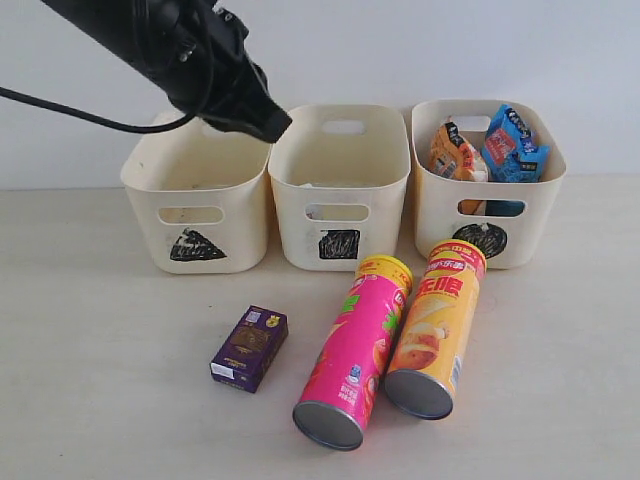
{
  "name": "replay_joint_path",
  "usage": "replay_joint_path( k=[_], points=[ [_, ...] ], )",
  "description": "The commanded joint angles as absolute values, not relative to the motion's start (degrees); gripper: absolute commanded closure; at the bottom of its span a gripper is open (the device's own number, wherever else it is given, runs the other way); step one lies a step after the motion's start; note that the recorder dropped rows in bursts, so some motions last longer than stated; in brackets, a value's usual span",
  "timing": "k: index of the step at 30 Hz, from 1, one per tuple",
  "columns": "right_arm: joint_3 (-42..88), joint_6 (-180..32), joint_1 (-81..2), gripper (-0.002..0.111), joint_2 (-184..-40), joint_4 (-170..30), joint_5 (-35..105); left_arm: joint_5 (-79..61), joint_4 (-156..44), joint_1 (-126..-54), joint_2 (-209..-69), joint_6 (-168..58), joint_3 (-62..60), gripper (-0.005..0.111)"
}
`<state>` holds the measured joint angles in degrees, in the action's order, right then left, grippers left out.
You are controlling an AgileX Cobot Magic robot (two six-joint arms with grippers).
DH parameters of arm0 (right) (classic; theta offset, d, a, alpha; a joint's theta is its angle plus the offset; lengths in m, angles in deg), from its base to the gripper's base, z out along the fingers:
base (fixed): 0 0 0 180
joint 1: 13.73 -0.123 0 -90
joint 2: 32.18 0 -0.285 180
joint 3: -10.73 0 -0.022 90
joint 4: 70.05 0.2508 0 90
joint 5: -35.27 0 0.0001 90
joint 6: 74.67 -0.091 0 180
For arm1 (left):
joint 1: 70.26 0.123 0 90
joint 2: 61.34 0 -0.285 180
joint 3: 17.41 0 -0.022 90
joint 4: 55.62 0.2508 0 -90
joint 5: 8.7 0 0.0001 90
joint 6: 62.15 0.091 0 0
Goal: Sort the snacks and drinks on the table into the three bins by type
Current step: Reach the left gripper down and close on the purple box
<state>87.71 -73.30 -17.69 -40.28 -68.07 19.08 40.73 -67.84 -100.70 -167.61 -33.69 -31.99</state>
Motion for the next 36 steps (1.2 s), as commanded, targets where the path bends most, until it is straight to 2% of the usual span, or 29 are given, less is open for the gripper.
replay_joint_path(
  k=[1,6,14,16,18,22,25,27,36],
  points=[
    [87.94,-73.04,-17.7,0.108,-39.97,-68.07,19.52,51.69,-66.9,-100.5,-166.94,-36.26,-32.03,0.103],
    [87.94,-73.04,-17.7,0.108,-39.97,-68.07,19.52,57.97,-66.9,-100.5,-166.94,-40.1,-28.91,0.103],
    [87.94,-73.04,-17.7,0.108,-39.97,-68.07,19.52,55.75,-67.22,-100.5,-166.94,-40.26,-19.5,0.102],
    [87.94,-73.04,-17.7,0.108,-39.97,-68.07,19.52,53.9,-67.22,-100.5,-166.94,-40.48,-17.22,0.096],
    [87.94,-73.04,-17.7,0.108,-39.97,-68.07,19.52,52.45,-67.22,-100.5,-166.94,-40.48,-15.34,0.084],
    [87.94,-73.04,-17.7,0.108,-39.97,-68.07,19.69,50.63,-67.22,-100.5,-167.31,-40.48,-12.47,0.048],
    [87.94,-73.04,-17.7,0.108,-39.97,-68.07,20.64,42.68,-68.18,-100.5,-167.8,-40.48,-8.83,0.021],
    [87.94,-73.04,-17.7,0.108,-39.97,-68.07,20.64,38.13,-68.29,-100.71,-168.98,-40.95,-7.83,0.018],
    [87.94,-73.04,-17.7,0.108,-39.97,-68.07,20.64,28.39,-62.28,-100.81,-177.84,-49.86,-7.71,0.019]
  ],
)
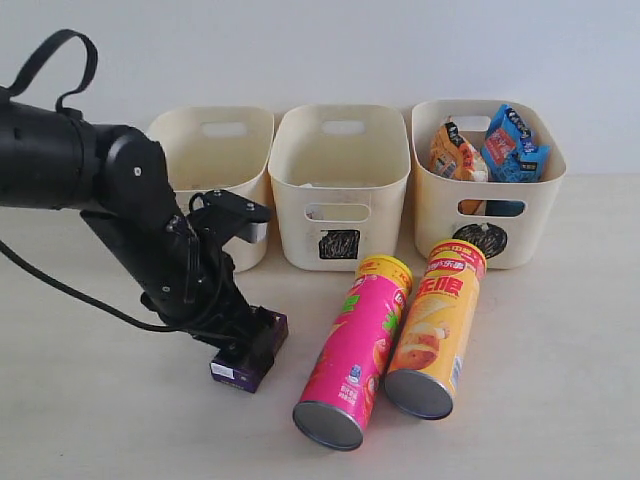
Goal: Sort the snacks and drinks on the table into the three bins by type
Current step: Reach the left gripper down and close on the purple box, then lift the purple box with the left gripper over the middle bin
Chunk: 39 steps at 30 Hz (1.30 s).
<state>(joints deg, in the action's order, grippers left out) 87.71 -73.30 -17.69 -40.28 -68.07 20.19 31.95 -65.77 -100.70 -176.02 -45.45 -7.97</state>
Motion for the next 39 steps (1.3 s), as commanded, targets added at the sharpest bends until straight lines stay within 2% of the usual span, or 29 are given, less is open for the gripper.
replay_joint_path(
  k=[1,14,18,27,28,30,32,35,39],
  points=[
    [87.94,-73.04,-17.7,0.108,-39.97,-68.07,20.64,27.46,-61.6,-100.81,-178.41,-50.57,-7.71,0.019],
    [87.94,-73.04,-17.7,0.108,-39.97,-68.07,20.64,19.61,-62.45,-100.81,-183.52,-50.73,-7.71,0.019],
    [87.94,-73.04,-17.7,0.108,-39.97,-68.07,20.64,18.34,-62.45,-100.81,-185.06,-50.99,-7.71,0.024],
    [87.94,-73.04,-17.7,0.108,-39.97,-68.07,20.64,16.36,-62.45,-100.81,-187.49,-50.99,-7.71,0.026],
    [87.94,-73.04,-17.7,0.108,-39.97,-68.07,20.64,16.07,-62.45,-100.81,-187.49,-50.99,-7.71,0.029],
    [87.94,-73.04,-17.7,0.108,-39.97,-68.07,20.64,15.52,-62.45,-100.81,-187.49,-50.99,-7.71,0.042],
    [87.94,-73.04,-17.7,0.108,-39.97,-68.07,20.64,15.71,-62.45,-100.81,-187.49,-50.99,-7.71,0.062],
    [87.94,-73.04,-17.7,0.108,-39.97,-68.07,20.64,16.66,-61.96,-100.81,-187.35,-50.33,-7.71,0.104],
    [87.94,-73.04,-17.7,0.108,-39.97,-68.07,20.64,16.93,-61.6,-100.81,-185.01,-50.03,-7.71,0.103]
  ],
)
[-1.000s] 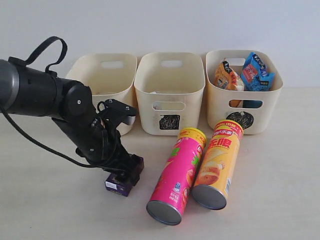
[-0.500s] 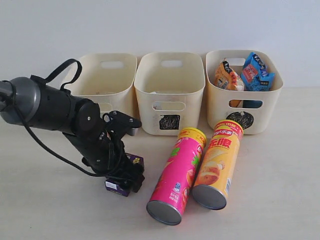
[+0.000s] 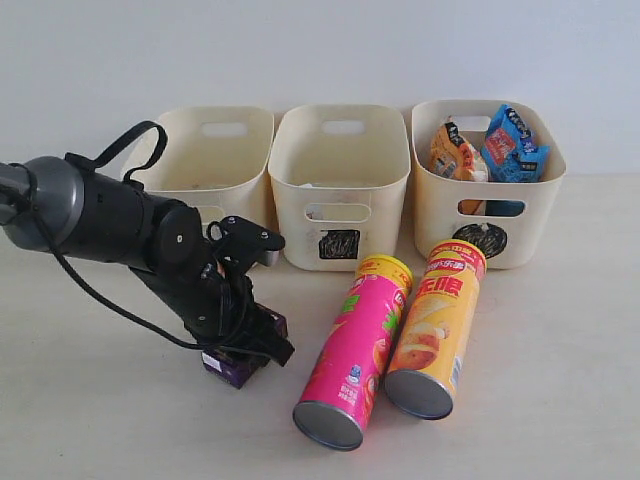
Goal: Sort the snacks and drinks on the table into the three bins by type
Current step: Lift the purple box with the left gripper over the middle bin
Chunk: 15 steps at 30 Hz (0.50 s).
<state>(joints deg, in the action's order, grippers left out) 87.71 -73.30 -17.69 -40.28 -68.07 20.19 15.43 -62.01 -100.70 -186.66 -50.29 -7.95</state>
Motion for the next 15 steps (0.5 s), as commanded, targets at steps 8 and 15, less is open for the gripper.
replay_joint_path(
  k=[8,15],
  points=[
    [87.94,-73.04,-17.7,0.108,-39.97,-68.07,20.64,21.55,-61.6,-100.81,-175.88,-50.57,-7.71,0.103],
    [87.94,-73.16,-17.7,0.108,-39.97,-68.07,20.65,24.65,-60.54,-100.81,-167.05,-50.12,-7.71,0.103]
  ],
)
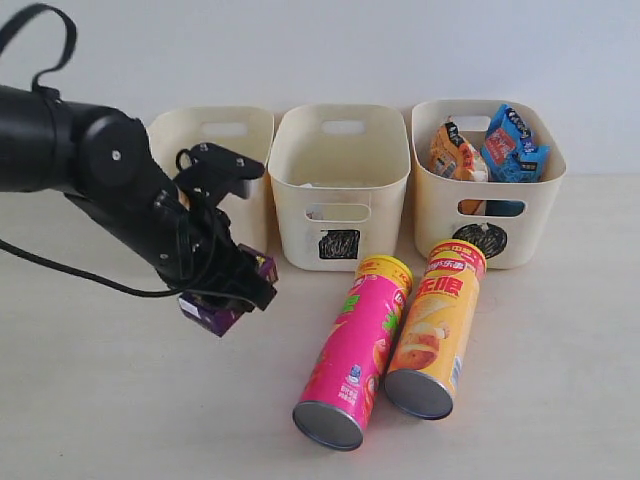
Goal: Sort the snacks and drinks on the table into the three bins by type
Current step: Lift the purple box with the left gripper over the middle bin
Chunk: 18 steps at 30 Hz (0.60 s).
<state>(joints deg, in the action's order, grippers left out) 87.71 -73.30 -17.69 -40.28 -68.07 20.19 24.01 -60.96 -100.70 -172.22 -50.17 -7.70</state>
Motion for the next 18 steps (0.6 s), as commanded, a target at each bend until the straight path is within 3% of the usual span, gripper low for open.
replay_joint_path(
  k=[1,8,18],
  points=[
    [87.94,-73.16,-17.7,0.108,-39.97,-68.07,20.65,24.54,-60.54,-100.81,-165.98,-50.12,-7.71,0.103],
    [87.94,-73.16,-17.7,0.108,-39.97,-68.07,20.65,20.68,-60.54,-100.81,-163.3,-50.12,-9.95,0.103],
    [87.94,-73.3,-17.7,0.108,-39.97,-68.07,20.65,19.77,-60.98,-100.81,-169.19,-50.12,-22.21,0.103]
  ],
)
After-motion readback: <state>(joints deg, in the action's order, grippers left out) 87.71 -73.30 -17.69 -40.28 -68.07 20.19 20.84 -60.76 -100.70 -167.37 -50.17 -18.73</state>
